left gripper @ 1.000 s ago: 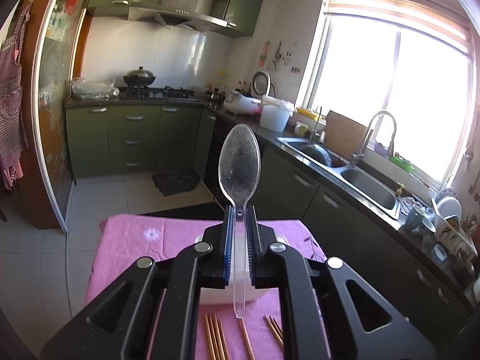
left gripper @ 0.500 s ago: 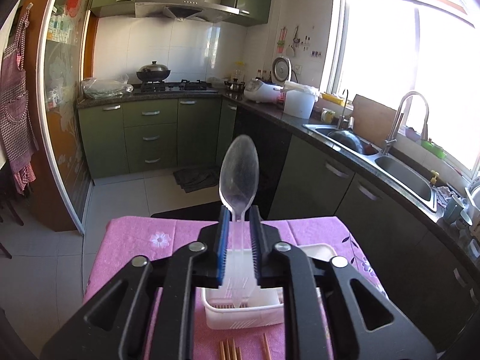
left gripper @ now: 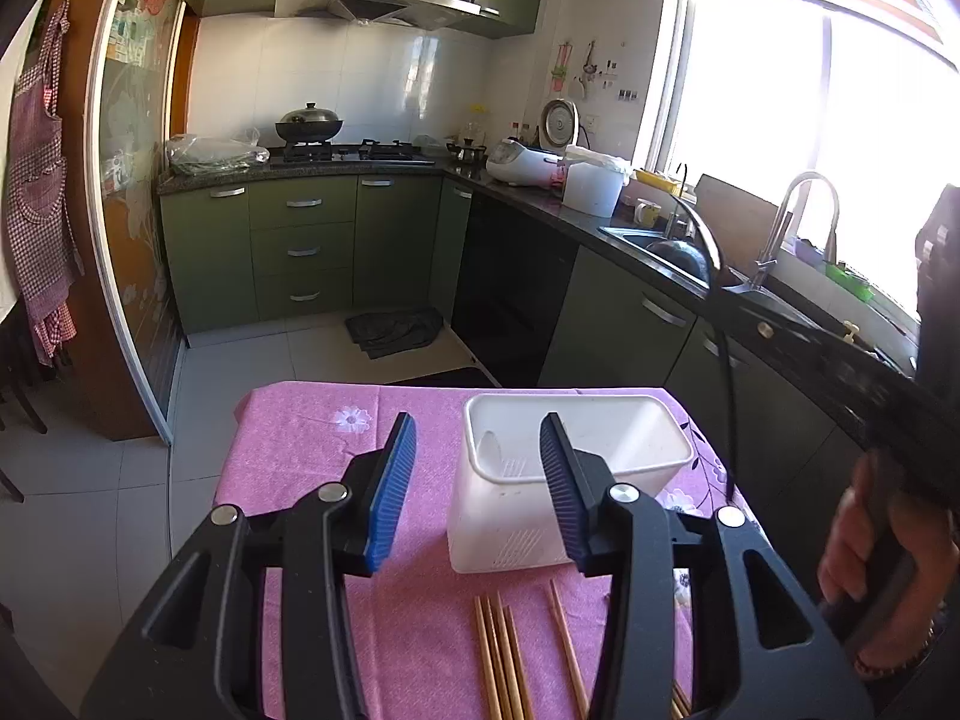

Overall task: Organize utensils
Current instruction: 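Drop the spoon into the white basket with the left tool while the right carries the fork, then lower the black fork into the white basket and open the right tool, then grasp a single wooden chopstick with the left tool, then lift the chopstick with the left tool while the right tool grasps a chopstick pair, then carry both held chopsticks over the white basket and insert them upright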

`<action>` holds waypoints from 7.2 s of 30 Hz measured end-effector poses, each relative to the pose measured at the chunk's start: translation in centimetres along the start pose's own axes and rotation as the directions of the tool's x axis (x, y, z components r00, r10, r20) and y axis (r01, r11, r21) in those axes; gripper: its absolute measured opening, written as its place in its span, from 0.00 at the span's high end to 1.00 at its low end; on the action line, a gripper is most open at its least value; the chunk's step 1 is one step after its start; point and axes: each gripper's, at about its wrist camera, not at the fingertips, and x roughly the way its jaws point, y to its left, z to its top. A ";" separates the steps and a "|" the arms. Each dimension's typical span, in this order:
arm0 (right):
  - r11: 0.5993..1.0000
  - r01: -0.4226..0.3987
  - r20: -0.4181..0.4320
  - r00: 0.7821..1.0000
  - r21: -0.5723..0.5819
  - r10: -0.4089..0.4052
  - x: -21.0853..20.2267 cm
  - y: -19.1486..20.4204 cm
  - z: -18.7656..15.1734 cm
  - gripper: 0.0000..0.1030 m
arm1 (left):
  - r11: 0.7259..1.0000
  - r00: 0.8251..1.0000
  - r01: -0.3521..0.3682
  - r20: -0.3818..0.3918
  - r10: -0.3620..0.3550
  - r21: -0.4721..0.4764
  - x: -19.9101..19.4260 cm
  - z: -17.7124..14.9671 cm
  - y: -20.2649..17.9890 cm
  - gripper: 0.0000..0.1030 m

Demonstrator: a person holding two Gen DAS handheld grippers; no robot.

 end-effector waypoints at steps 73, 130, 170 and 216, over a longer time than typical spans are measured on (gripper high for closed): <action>0.976 0.130 -0.510 0.836 -0.174 -0.202 -3.2 -4.9 -19.2 0.62 | 0.997 0.737 -0.026 -0.672 0.070 0.076 10.6 -13.7 -1.9 0.89; 0.990 0.051 -0.698 0.704 -0.134 -0.131 2.1 -4.2 -21.2 0.91 | 0.985 0.994 0.013 -0.106 0.005 0.171 -10.3 -11.5 -1.2 0.94; 0.995 0.065 -0.172 0.982 -0.075 -0.077 -22.1 -1.0 -15.2 0.94 | 0.984 0.992 0.048 -0.127 -0.026 0.171 -12.8 -11.8 -1.2 0.94; 0.990 -0.033 0.074 0.996 -0.134 0.043 -15.6 2.8 3.6 0.94 | 0.968 0.982 0.122 0.113 -0.150 0.221 -13.1 5.5 -5.2 0.94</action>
